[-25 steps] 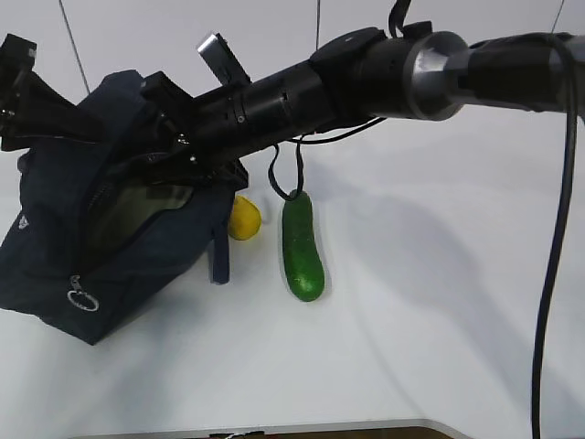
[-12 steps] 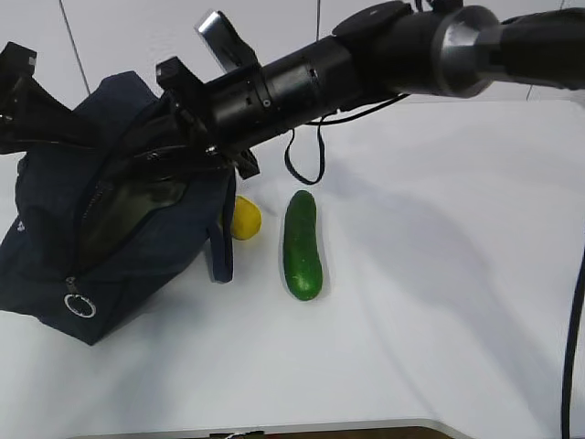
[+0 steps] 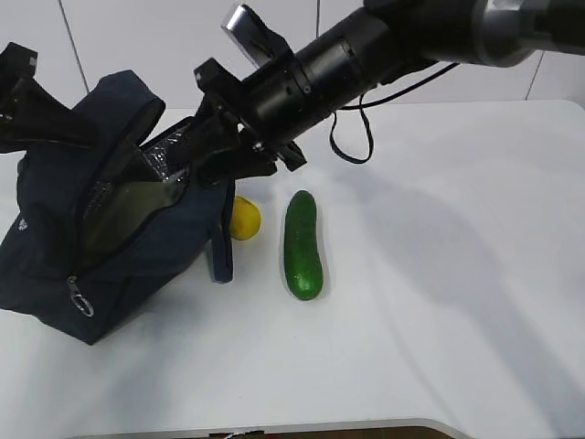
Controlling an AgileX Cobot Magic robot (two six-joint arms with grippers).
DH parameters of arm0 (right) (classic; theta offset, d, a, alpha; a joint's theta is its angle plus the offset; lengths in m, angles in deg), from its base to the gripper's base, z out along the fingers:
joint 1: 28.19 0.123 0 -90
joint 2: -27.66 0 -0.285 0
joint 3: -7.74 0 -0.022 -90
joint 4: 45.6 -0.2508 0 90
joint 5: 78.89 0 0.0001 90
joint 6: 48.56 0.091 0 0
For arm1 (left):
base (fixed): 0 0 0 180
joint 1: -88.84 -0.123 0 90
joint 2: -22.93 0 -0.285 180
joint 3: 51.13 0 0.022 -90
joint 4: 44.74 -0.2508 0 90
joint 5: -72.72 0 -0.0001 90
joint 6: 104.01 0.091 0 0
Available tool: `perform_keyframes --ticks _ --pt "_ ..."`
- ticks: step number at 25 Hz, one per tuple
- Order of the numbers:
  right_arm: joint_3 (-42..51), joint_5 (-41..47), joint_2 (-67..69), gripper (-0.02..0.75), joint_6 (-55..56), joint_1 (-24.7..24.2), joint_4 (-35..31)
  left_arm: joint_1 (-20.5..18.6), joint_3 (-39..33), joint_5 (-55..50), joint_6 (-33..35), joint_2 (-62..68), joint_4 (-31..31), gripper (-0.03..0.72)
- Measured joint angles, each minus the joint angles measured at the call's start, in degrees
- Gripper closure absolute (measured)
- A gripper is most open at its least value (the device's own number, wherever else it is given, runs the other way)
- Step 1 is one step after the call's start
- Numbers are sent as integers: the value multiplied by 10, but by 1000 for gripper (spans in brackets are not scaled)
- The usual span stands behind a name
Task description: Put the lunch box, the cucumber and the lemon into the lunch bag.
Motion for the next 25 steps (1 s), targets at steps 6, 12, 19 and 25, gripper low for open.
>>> perform_keyframes --ticks 6,12,19,25 --pt "-19 4 -4 381 69 0 120 0 0 0 0 0 0 704" --pt "-61 5 -27 382 147 0 245 0 0 1 0 0 -3 704" --pt "-75 14 -35 382 257 0 400 0 0 1 0 0 -7 705" --pt "-76 -3 -31 383 327 0 475 0 0 2 0 0 -7 705"
